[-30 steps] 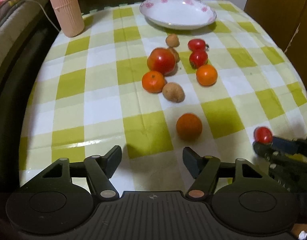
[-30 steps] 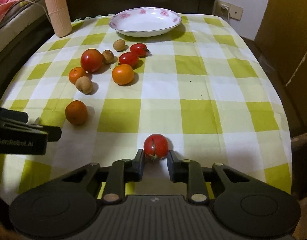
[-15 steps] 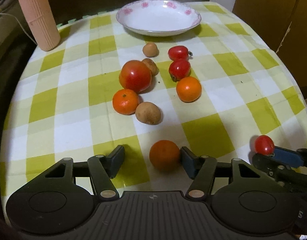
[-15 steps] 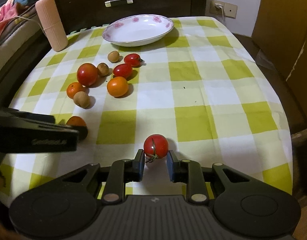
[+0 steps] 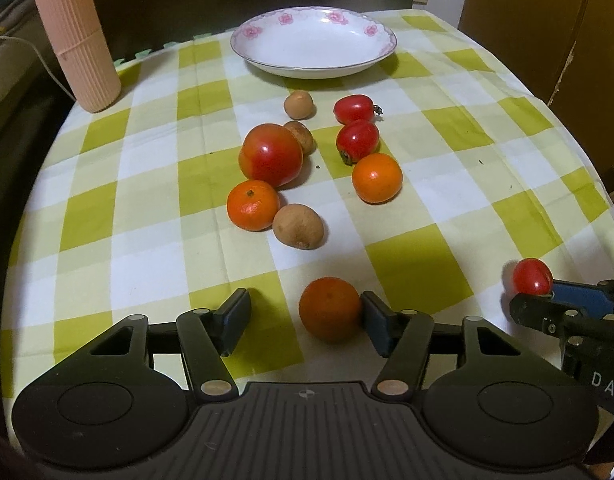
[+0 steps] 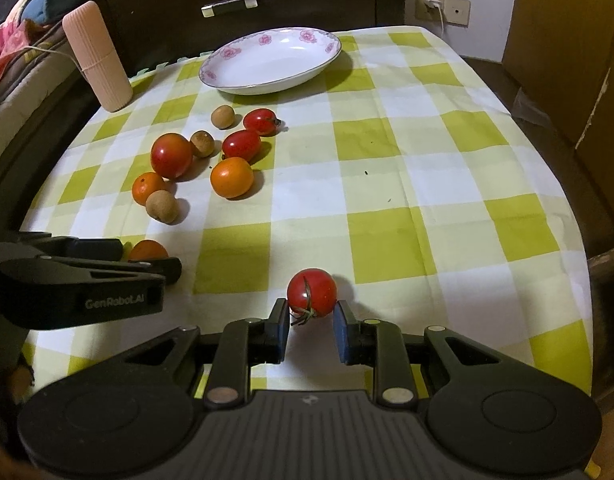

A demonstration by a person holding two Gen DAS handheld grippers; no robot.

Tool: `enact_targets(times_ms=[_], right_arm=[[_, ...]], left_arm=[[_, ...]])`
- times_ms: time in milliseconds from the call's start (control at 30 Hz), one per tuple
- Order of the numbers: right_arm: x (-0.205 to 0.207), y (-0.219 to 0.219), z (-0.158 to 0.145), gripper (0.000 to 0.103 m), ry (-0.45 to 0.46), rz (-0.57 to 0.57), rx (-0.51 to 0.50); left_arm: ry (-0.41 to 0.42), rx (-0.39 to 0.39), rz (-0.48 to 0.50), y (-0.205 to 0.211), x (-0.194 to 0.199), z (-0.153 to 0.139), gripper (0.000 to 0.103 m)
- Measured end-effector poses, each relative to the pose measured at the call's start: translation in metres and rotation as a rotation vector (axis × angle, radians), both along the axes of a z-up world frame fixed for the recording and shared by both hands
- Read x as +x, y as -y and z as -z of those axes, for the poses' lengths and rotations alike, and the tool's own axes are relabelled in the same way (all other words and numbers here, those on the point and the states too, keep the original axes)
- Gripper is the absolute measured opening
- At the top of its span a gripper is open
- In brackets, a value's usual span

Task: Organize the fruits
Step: 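Carry the cherry tomato and tangerine in both tools over the white flowered bowl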

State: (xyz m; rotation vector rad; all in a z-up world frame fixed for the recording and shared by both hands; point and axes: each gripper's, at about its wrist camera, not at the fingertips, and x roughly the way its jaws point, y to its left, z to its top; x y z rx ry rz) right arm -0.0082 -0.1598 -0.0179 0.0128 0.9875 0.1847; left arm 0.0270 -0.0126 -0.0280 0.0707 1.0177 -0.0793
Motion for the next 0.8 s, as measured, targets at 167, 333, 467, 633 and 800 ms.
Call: enact_targets(times_ms=[167,333,467,633,800], right_arm=[[-0.001,-0.001,-0.002,0.023,0.006,0.000,0.005],[0.001,-0.001,-0.006,0.023,0.015,-0.001,0.014],[0.005,-0.004,-0.009,0.023,0.031,-0.009,0.010],[0.011,-0.007,-0.013,0.023,0.042,-0.016,0.014],[0.019,-0.008,-0.018,0.023,0.051,-0.020,0.035]], left_arm=[[-0.014,-0.027,-0.017,-0.007,-0.002,-0.004,0.045],[-0.023,-0.057,-0.026,-0.011,-0.001,-0.005,0.040],[-0.024,-0.063,-0.027,-0.013,0.000,-0.006,0.039],[-0.014,-0.099,-0.045,-0.017,0.002,-0.012,0.039],[0.002,-0.125,-0.046,-0.019,0.005,-0.020,0.039]])
